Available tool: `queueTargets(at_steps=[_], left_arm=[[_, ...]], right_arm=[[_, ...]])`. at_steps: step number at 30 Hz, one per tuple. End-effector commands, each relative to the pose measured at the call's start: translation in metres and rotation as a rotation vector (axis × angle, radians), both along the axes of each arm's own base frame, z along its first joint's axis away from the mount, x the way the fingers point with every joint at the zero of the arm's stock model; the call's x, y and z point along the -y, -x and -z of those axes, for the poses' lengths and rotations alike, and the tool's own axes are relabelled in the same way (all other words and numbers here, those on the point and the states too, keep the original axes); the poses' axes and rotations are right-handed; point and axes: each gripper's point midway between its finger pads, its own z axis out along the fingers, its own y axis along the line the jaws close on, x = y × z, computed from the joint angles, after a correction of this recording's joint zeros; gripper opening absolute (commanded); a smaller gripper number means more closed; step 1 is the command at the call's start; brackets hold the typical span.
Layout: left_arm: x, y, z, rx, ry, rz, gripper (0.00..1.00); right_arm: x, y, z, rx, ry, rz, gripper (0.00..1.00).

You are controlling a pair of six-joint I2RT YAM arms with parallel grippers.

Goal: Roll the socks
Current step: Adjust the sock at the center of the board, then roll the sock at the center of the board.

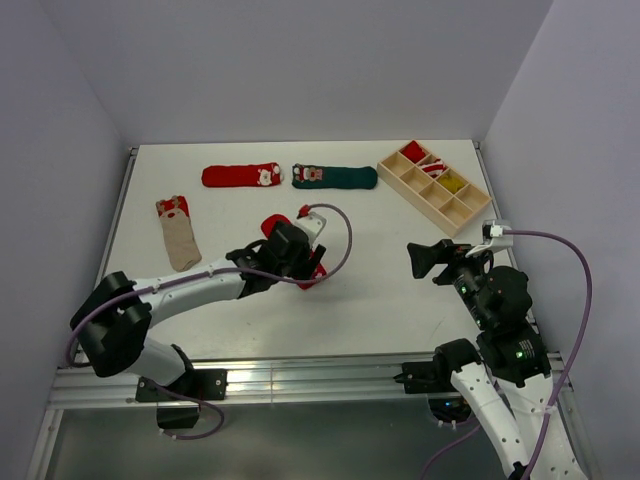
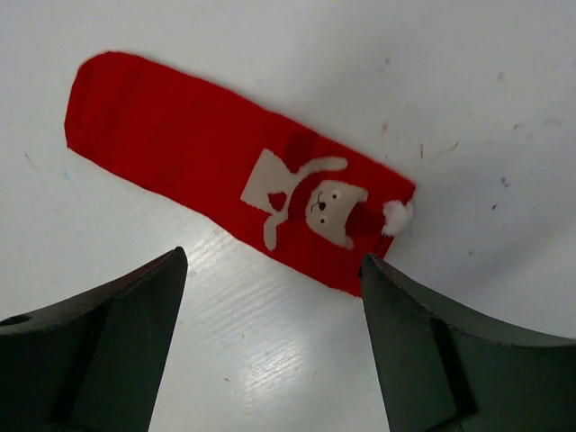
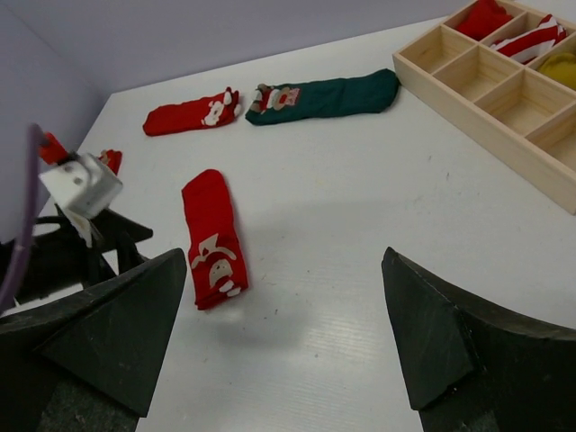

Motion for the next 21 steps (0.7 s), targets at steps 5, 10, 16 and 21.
queueTargets(at_steps=[5,10,16,21], left_arm=[[0.01,0.027,0.033,-0.011,-0.196,0.124,0.78],[0.02,0.041,0.047,-0.044,-0.219,0.179,0.71],[0.02,0.04,0.057,-0.04,-0.301,0.206,0.65],[0.029,0.044,0.061,-0.035,-0.328,0.259,0.61]], right_arm=[[-0.004,-0.001,-0.009,0.04,0.005,-0.022,0.96],[-0.004,-0.002,-0.008,0.038,0.006,-0.022,0.96],[-0.006,-0.003,-0.006,0.032,0.005,-0.031,0.95],[-0.004,-0.003,-0.004,0.028,0.009,-0.02,0.95]])
